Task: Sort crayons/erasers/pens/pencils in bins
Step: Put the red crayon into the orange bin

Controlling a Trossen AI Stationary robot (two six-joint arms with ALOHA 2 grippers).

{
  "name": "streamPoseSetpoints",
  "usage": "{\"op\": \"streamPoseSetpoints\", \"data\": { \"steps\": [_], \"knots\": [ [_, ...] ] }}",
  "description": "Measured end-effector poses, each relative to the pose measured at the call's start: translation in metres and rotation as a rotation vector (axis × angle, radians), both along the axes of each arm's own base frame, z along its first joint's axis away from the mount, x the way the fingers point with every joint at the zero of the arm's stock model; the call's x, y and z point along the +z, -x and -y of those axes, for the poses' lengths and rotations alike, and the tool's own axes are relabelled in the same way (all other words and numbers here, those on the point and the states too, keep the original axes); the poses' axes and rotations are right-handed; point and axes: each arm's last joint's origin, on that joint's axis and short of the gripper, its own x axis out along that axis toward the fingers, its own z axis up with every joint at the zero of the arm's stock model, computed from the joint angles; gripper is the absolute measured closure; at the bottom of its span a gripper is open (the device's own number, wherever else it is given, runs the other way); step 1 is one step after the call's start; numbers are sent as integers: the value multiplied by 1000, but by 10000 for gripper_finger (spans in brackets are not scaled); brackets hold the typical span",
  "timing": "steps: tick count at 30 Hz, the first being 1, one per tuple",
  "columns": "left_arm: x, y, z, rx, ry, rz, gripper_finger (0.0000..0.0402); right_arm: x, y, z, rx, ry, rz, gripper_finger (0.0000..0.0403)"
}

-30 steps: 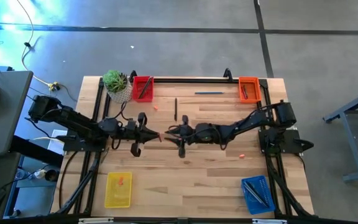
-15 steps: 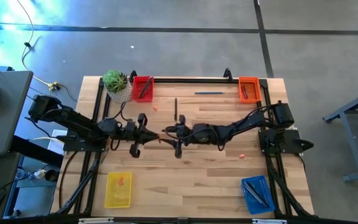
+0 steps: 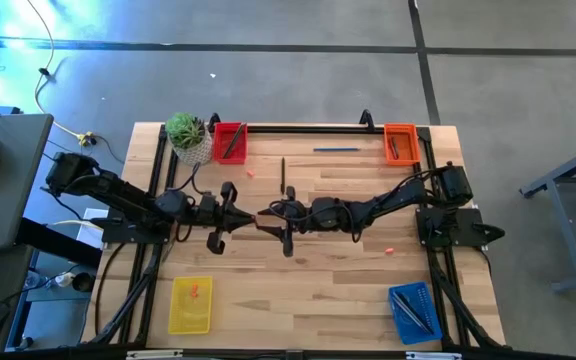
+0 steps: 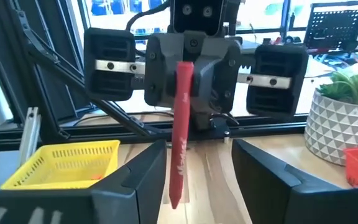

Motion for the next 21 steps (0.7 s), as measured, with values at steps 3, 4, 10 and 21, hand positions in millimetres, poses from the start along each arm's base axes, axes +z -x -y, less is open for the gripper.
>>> {"op": "streamPoseSetpoints", "data": {
  "steps": [3,4,10,21],
  "knots": [
    [4,-4,4,-12,-20,13,399,1,0,0,7,-6,14,226],
    [4,-6,6,-16,-27,11,399,2,0,0,9,-6,17,226],
    [2,-17,8,6,-41,-16,399,2,0,-1,16,1,16,244],
    [0,-21,8,35,-38,-27,385,2,0,-1,29,4,17,367]
  ]
}}
